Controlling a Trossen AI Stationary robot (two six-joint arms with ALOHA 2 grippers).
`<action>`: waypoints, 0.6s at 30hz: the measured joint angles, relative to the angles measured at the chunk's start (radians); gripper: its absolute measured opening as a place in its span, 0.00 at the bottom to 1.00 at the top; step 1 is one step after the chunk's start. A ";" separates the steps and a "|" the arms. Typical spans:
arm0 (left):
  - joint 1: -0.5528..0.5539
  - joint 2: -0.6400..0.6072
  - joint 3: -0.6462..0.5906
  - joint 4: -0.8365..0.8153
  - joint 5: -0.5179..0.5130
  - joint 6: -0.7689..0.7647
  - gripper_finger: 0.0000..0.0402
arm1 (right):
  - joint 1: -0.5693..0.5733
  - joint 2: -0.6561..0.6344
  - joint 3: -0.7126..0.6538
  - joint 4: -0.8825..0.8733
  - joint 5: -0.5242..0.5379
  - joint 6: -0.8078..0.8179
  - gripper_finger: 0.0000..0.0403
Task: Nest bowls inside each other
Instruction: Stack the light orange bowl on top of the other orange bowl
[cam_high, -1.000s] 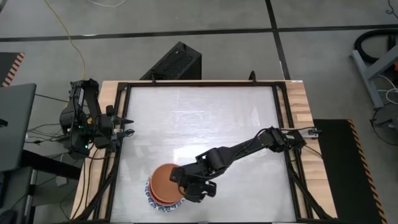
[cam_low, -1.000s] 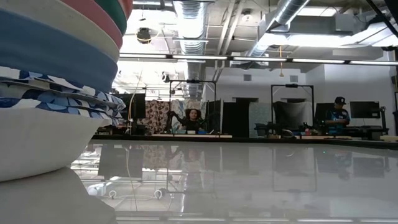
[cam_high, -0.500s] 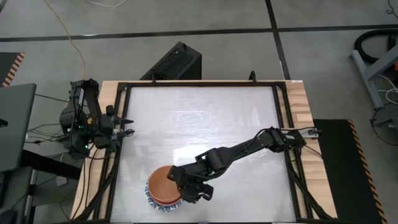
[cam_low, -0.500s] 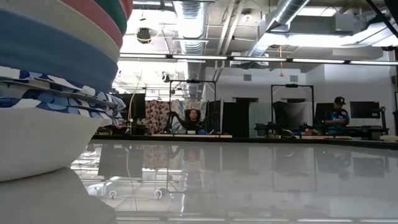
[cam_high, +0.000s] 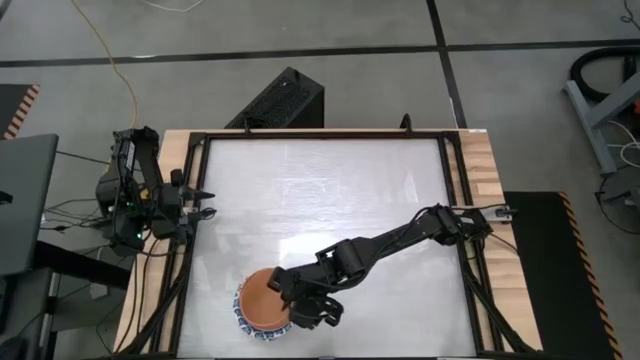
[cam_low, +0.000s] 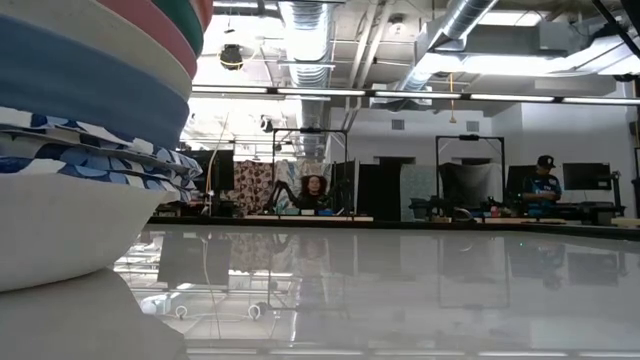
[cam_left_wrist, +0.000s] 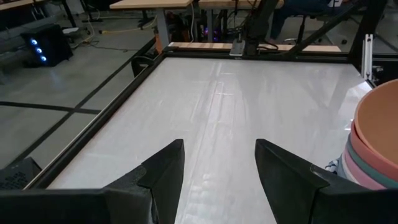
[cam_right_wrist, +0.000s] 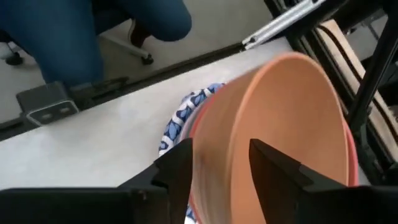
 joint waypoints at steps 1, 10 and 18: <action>0.000 0.000 0.000 0.000 0.001 0.000 0.47 | 0.002 -0.004 0.000 0.002 0.002 -0.001 0.44; 0.000 0.000 0.000 0.000 0.004 0.000 0.47 | 0.014 -0.086 0.003 0.060 0.077 0.101 0.35; 0.000 0.000 0.000 0.000 0.004 0.000 0.47 | 0.070 -0.081 -0.029 0.062 0.345 0.117 0.03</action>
